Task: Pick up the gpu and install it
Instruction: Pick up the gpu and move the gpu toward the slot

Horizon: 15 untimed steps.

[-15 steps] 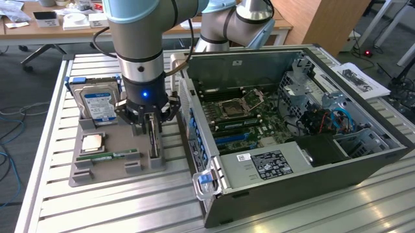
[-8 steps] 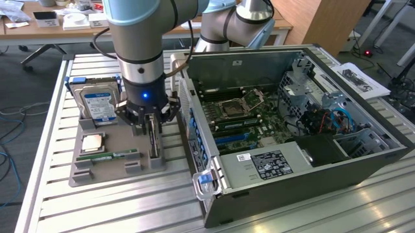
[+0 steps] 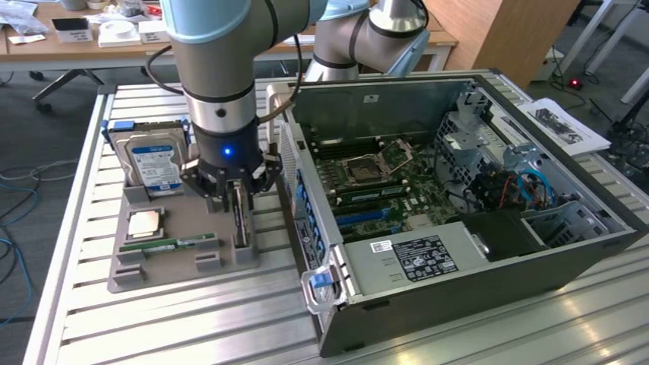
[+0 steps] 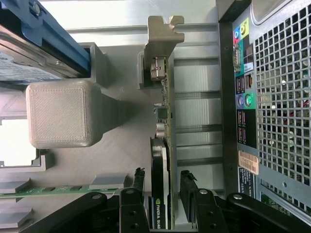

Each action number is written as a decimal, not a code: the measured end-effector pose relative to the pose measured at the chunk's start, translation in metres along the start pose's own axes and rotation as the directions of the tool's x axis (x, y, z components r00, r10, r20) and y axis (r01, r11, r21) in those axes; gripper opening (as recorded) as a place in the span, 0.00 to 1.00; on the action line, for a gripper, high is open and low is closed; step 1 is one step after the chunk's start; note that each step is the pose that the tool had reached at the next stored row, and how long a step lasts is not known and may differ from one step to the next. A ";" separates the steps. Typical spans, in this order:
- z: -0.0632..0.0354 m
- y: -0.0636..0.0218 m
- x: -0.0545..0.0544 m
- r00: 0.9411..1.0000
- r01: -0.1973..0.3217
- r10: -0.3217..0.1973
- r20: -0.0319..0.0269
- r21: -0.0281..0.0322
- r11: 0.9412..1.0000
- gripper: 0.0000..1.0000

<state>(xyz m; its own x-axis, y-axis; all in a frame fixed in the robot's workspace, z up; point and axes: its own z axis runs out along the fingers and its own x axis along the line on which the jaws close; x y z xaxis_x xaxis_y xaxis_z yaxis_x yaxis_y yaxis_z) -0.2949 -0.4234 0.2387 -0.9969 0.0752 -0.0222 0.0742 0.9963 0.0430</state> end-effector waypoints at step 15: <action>0.0043 0.0007 0.001 1.000 0.000 0.000 0.000 0.000 1.000 0.43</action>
<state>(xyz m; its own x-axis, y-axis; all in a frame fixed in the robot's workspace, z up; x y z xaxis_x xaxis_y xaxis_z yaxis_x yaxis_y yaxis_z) -0.2952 -0.4225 0.2343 -0.9969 0.0753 -0.0224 0.0743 0.9963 0.0431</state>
